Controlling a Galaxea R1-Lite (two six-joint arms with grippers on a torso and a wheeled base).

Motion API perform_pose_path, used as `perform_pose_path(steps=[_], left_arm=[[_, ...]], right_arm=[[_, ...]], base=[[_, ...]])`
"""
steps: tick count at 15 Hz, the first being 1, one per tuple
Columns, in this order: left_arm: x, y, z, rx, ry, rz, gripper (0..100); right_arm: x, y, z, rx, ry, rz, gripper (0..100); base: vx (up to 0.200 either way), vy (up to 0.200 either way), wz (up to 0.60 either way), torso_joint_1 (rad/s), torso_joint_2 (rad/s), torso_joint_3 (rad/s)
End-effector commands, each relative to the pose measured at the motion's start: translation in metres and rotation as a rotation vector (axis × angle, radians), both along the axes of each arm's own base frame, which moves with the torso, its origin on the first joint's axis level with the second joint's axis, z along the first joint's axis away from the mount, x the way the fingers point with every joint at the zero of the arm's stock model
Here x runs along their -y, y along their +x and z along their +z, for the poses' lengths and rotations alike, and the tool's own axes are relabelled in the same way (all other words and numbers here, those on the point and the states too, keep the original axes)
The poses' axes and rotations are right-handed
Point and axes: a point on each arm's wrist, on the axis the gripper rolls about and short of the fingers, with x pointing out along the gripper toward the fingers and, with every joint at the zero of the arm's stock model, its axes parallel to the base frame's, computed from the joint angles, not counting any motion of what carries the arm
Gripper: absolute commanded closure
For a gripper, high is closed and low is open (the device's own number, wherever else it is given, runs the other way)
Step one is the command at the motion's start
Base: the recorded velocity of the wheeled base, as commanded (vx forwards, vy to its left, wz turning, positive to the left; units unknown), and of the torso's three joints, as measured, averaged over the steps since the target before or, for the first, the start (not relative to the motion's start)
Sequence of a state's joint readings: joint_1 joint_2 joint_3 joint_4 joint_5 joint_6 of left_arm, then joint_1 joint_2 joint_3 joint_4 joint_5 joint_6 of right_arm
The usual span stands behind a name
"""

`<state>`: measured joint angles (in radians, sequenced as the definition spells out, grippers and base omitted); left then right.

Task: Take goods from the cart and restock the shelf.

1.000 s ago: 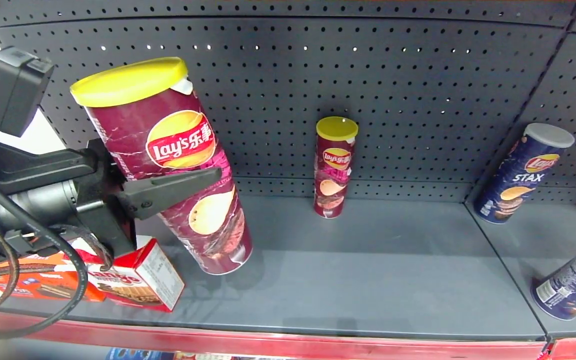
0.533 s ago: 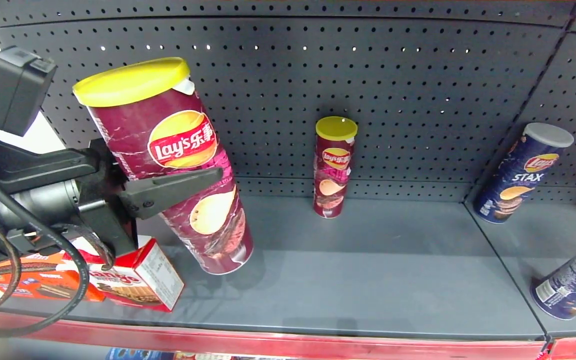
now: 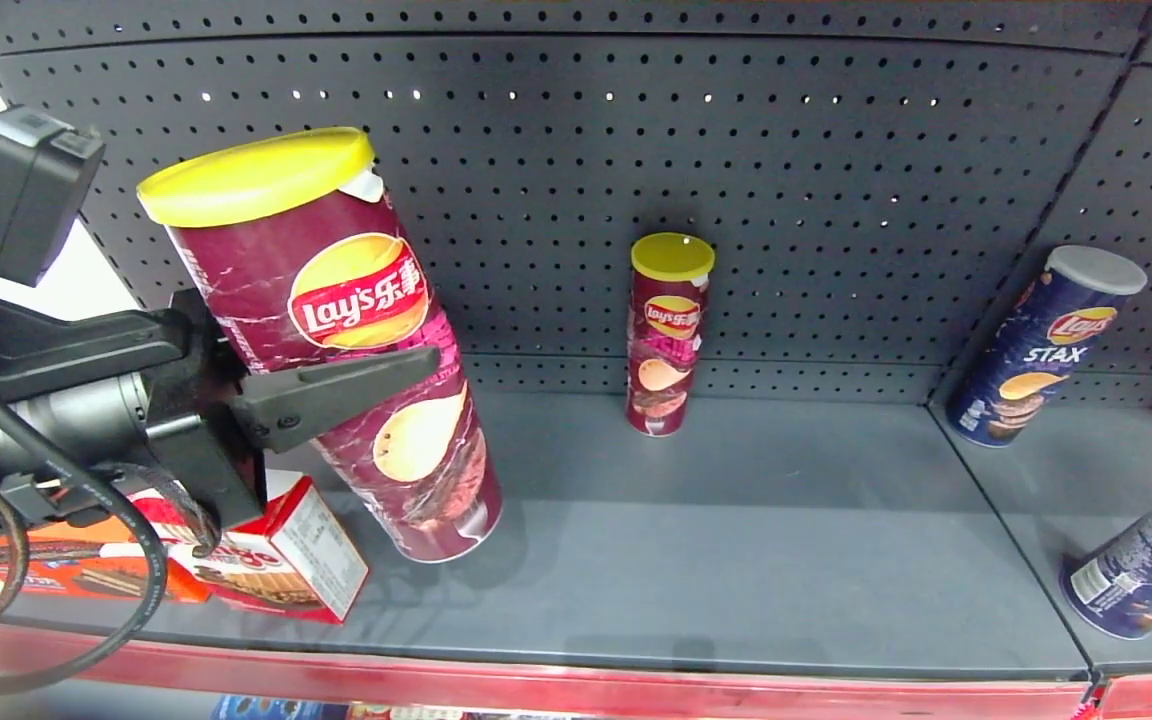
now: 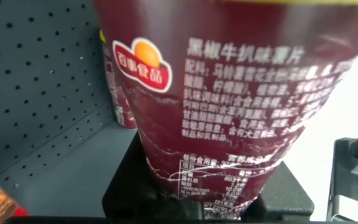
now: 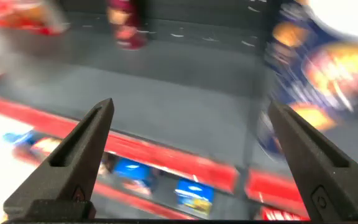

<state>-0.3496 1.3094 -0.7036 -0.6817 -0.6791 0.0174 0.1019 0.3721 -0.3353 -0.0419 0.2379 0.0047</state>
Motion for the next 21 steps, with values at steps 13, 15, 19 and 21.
perform_pose_path(steps=[13, 15, 19, 21], left_arm=[[0.001, 0.002, -0.001, -0.008, 0.001, -0.01, 100], [0.001, 0.003, -0.003, -0.016, 0.004, -0.016, 100], [0.0, 0.002, 0.001, -0.023, -0.019, -0.036, 100], [0.001, 0.003, 0.004, -0.036, -0.032, -0.05, 100]], right_arm=[[-0.105, 0.214, 0.073, -0.134, -0.125, 0.431, 0], [-0.11, 0.245, 0.081, -0.037, -0.114, 0.533, 0], [-0.115, 0.305, 0.07, 0.107, -0.121, 0.733, 0], [-0.119, 0.322, 0.06, 0.162, -0.122, 0.82, 0]], base=[[0.0, 0.0, 0.0, 0.0, 0.0, 0.0], [0.0, 0.0, 0.0, 0.0, 0.0, 0.0], [0.0, 0.0, 0.0, 0.0, 0.0, 0.0], [0.0, 0.0, 0.0, 0.0, 0.0, 0.0]])
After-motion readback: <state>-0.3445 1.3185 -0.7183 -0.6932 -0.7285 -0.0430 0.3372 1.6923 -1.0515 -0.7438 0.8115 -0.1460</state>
